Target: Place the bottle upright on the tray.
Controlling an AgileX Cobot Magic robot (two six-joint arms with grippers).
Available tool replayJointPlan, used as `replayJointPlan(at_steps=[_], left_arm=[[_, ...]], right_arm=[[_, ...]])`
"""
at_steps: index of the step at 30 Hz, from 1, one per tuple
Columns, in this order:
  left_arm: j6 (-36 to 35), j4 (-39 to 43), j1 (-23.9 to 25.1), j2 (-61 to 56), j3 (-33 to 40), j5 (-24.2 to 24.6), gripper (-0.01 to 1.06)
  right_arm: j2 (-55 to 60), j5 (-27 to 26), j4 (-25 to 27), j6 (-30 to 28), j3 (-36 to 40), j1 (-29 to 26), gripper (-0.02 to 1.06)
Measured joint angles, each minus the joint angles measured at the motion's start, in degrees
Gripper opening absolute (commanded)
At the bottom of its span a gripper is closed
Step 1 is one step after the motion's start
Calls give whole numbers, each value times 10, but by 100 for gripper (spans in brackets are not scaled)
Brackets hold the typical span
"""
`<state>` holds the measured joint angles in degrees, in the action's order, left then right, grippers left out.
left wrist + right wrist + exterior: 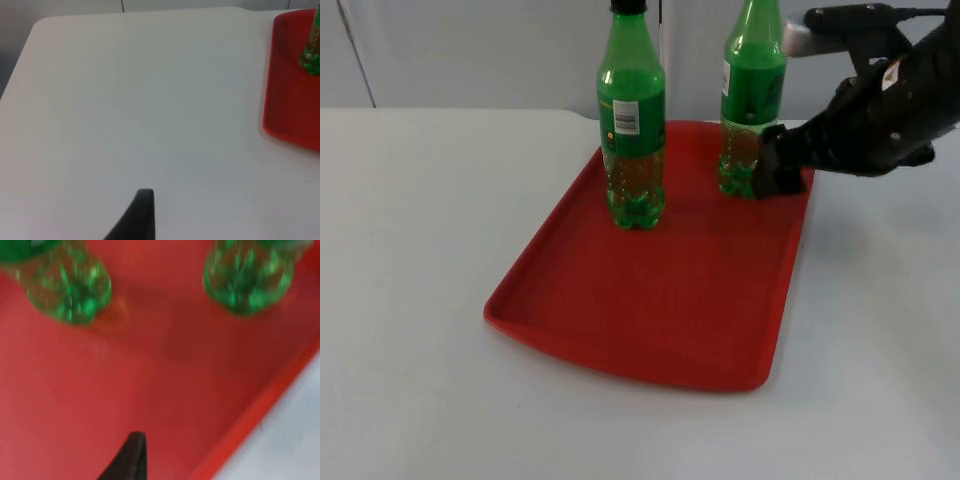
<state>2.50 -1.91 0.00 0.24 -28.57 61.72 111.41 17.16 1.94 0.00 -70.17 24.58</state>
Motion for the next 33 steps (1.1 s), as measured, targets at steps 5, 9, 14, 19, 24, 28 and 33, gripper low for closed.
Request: replayJointPlan(at_steps=[5, 9, 14, 19, 24, 28, 33], left_arm=[[0, 0, 0, 0, 0, 0, 104], [0, 0, 0, 0, 0, 0, 104], [0, 0, 0, 0, 0, 0, 104], [0, 0, 0, 0, 0, 0, 104], [0, 0, 0, 0, 0, 0, 104], [0, 0, 0, 0, 0, 0, 104], [0, 0, 0, 0, 0, 0, 104]], right_arm=[[-41, 89, -1, -11, 0, 0, 105], [-78, 143, -1, -23, 0, 0, 105], [-126, 194, -1, -28, 0, 0, 105], [-198, 246, -1, -29, 0, 0, 105], [-253, 278, -1, -29, 0, 0, 105], [-296, 305, -1, -29, 1, 0, 105], [-352, 296, 11, -29, 43, 0, 105]])
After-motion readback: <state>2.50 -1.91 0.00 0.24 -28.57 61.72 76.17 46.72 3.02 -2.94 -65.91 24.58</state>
